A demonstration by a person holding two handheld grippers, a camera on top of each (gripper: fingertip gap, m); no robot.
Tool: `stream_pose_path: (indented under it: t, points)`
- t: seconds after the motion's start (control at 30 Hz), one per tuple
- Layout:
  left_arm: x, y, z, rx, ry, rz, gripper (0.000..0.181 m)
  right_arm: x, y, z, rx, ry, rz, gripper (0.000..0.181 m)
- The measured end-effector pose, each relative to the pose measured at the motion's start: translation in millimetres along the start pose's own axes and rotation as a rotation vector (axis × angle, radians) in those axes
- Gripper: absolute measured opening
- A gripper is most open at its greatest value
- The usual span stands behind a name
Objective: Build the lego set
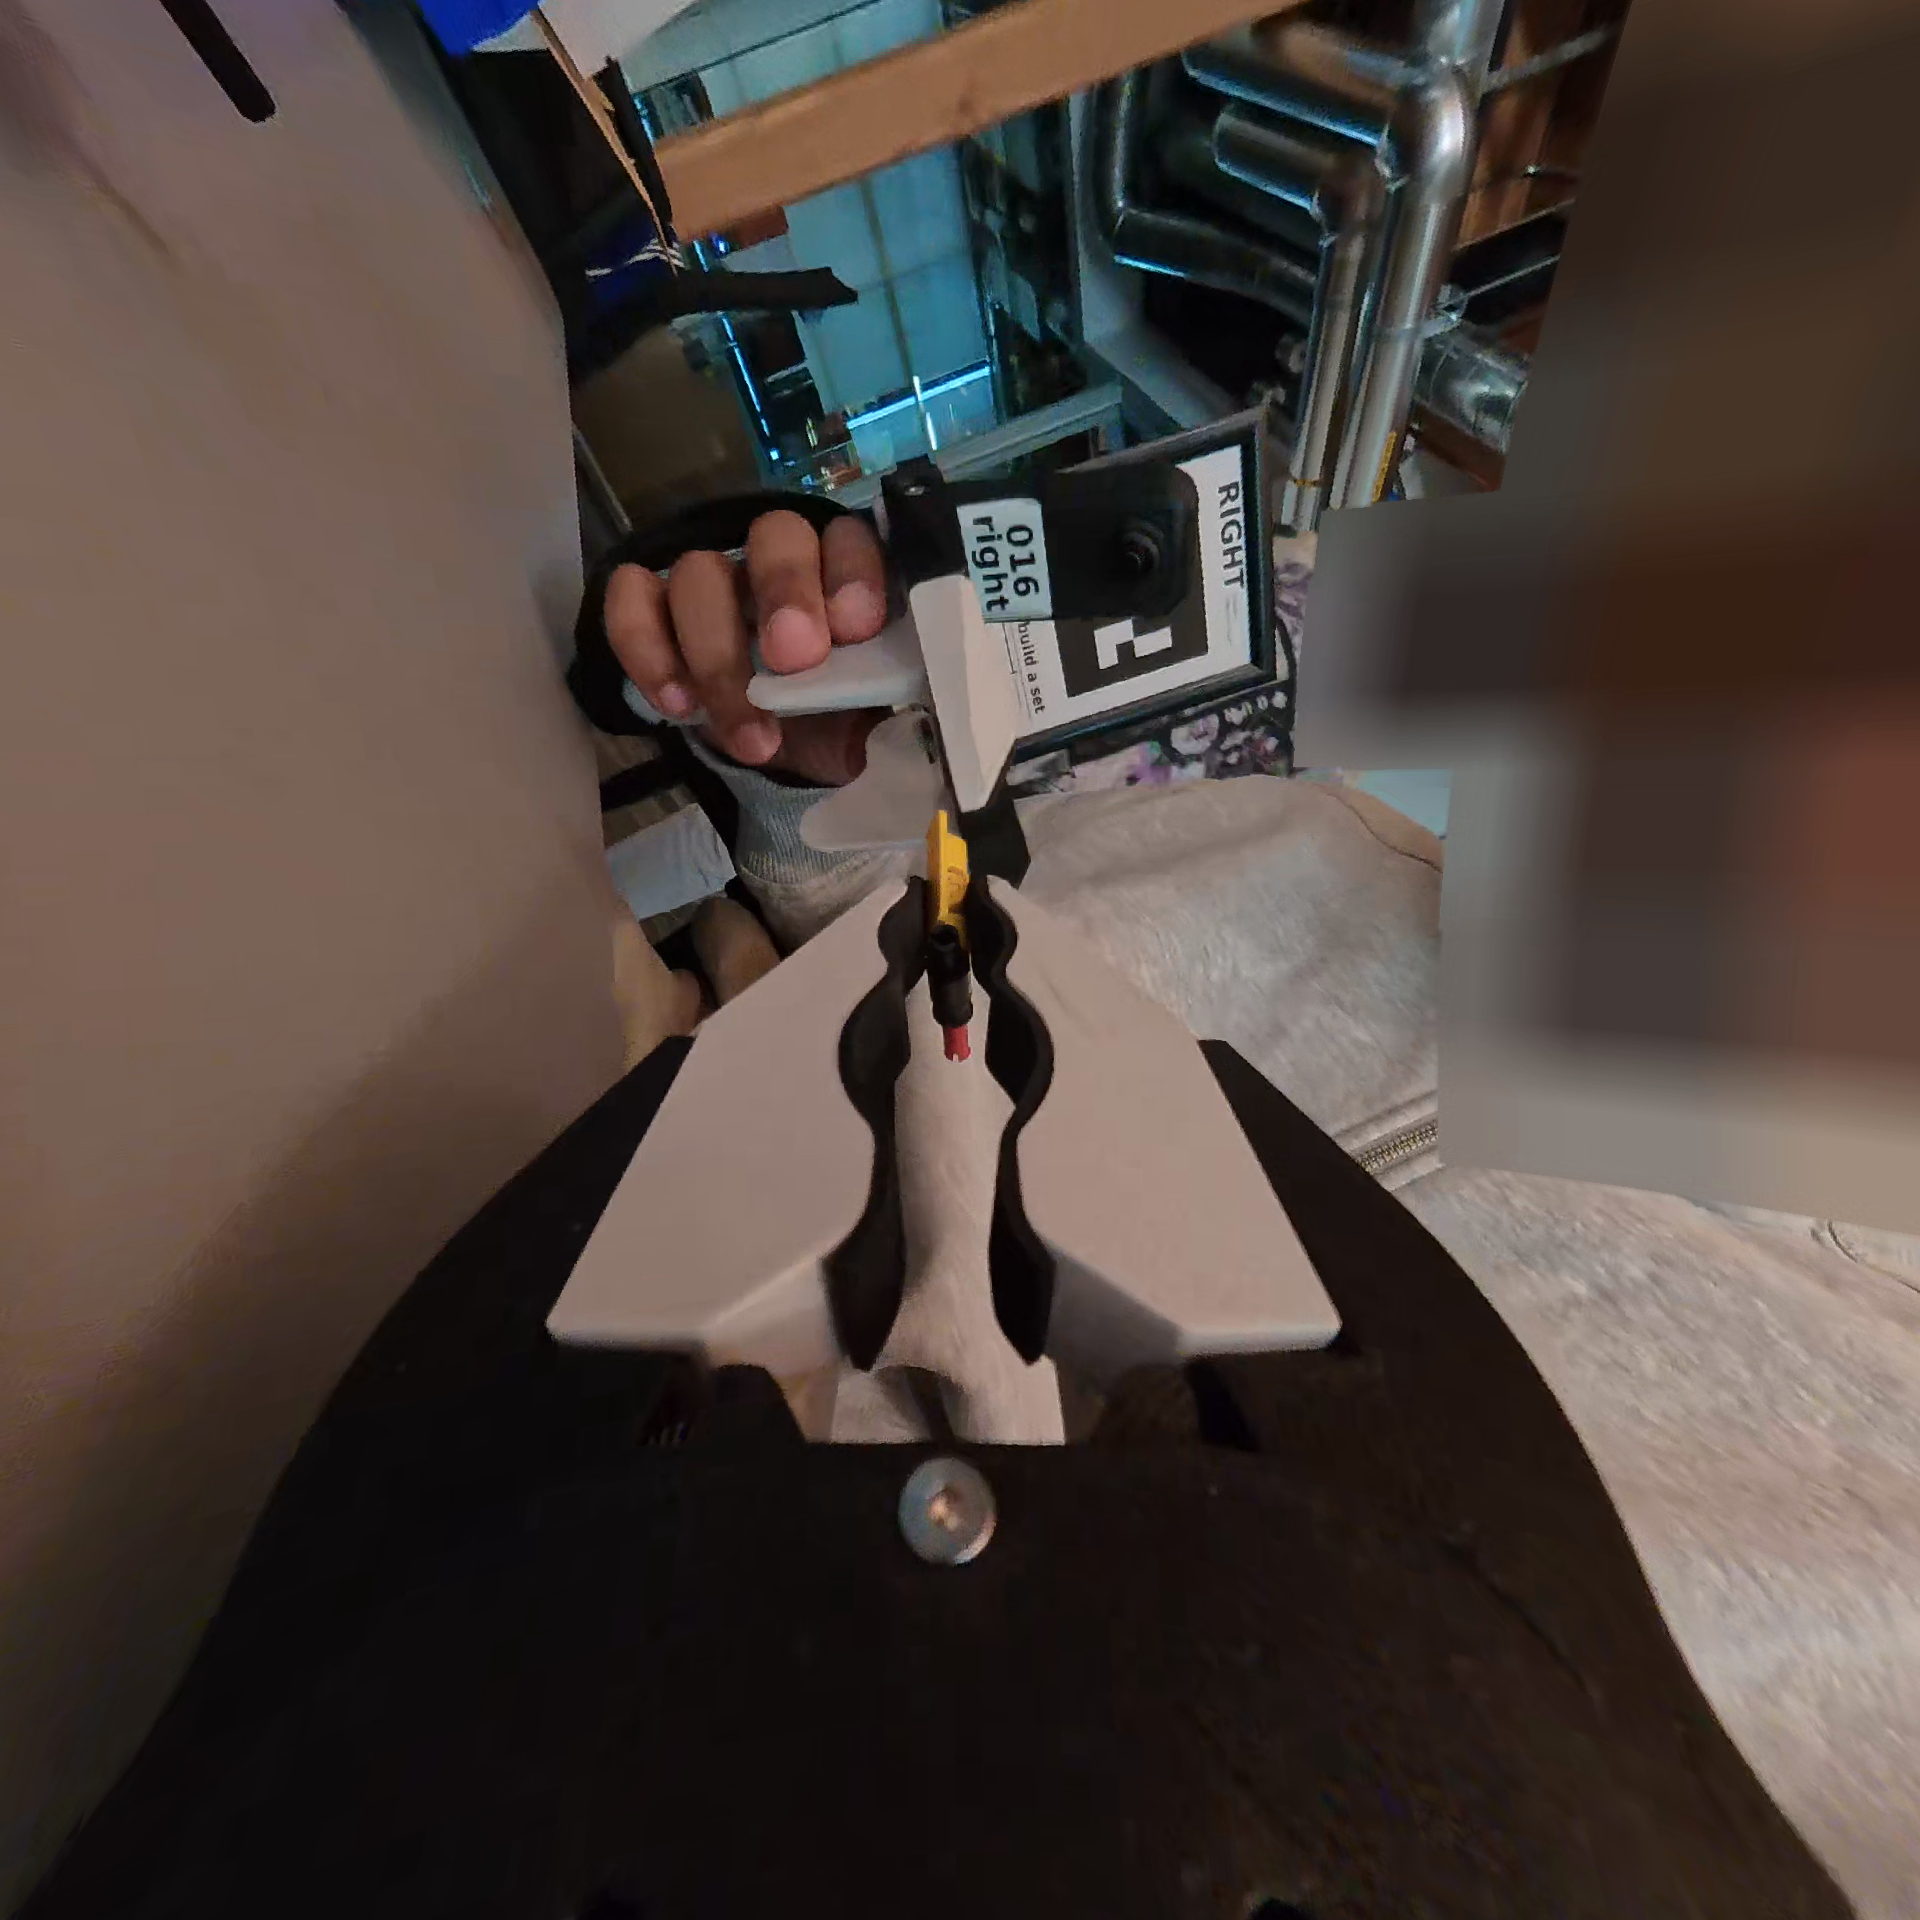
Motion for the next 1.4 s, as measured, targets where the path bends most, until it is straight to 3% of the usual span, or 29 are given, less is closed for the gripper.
stream_pose_path:
  t: [0.03,1.4]
  points:
    - [0.1,0.0,0.0,0.003,-0.003,-0.002,0.004,0.8,1.1,-0.5,0.006,-0.013,-0.014,0.025]
    - [1.5,0.4,-2.9,-0.027,-0.022,-0.011,0.004,3.4,5.9,-0.9,0.041,-0.051,-0.136,0.019]
Point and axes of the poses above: each gripper's, where its closed fingertips meet, y out along the fingers, x out of its underside, z = x × y across the jaws, the point moved 8 cm from there along -y, back along the fingers, and after that the axes turned 2 degrees about -x, right-handed, at the moved point
